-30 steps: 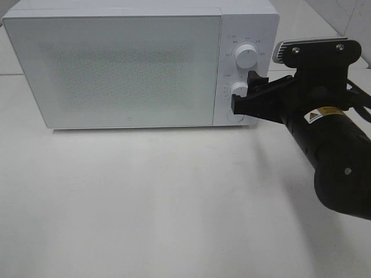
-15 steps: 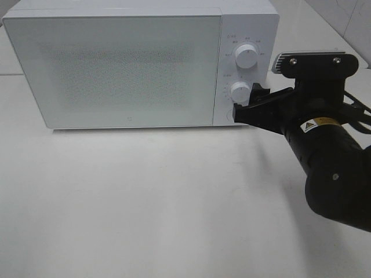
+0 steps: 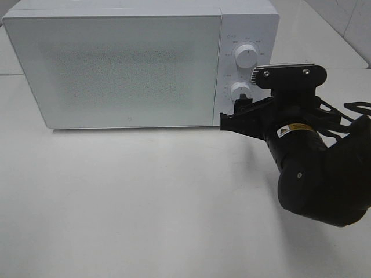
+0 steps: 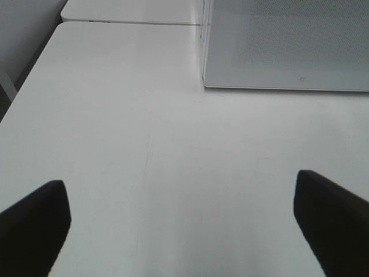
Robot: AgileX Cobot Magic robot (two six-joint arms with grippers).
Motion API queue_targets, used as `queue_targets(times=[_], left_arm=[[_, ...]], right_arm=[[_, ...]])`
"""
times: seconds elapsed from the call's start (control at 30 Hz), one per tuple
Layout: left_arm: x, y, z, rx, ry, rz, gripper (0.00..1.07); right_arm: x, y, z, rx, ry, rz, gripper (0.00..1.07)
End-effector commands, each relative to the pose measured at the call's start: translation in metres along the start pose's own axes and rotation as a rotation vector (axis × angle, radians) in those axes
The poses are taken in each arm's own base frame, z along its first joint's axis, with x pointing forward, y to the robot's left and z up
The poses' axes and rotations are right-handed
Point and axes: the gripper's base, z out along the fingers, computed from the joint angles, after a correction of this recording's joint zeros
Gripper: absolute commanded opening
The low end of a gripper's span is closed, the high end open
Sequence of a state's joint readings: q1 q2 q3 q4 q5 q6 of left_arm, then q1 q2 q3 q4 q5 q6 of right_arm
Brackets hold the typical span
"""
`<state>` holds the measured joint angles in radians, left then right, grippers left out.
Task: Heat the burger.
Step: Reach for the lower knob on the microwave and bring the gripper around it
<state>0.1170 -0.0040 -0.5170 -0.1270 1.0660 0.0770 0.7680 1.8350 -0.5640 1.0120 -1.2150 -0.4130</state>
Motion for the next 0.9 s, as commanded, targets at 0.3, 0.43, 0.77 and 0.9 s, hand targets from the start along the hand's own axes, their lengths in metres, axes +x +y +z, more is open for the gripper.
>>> queue_targets(times=[0.3,0.43,0.77,0.9], left_arm=[[0.002,-0.001,-0.003,0.0,-0.022,-0.005,0.98],[0.002,-0.001,-0.003,0.0,-0.022,-0.005,0.98],[0.002,-0.001,-0.003,0.0,-0.022,-0.005,0.98],[0.002,-0.001,-0.003,0.0,-0.022,-0.005,0.98]], right_arm=[[-0.013,0.013,0.015,0.07,-0.18,0.0,0.75],[-0.014,0.015,0.015,0.057,-0.185,0.008,0.75],[-0.007,0.017,0.031,0.073,-0.184,0.042,0.75],[-0.011,0.019,0.033,0.069,-0.195,0.072,0.75]])
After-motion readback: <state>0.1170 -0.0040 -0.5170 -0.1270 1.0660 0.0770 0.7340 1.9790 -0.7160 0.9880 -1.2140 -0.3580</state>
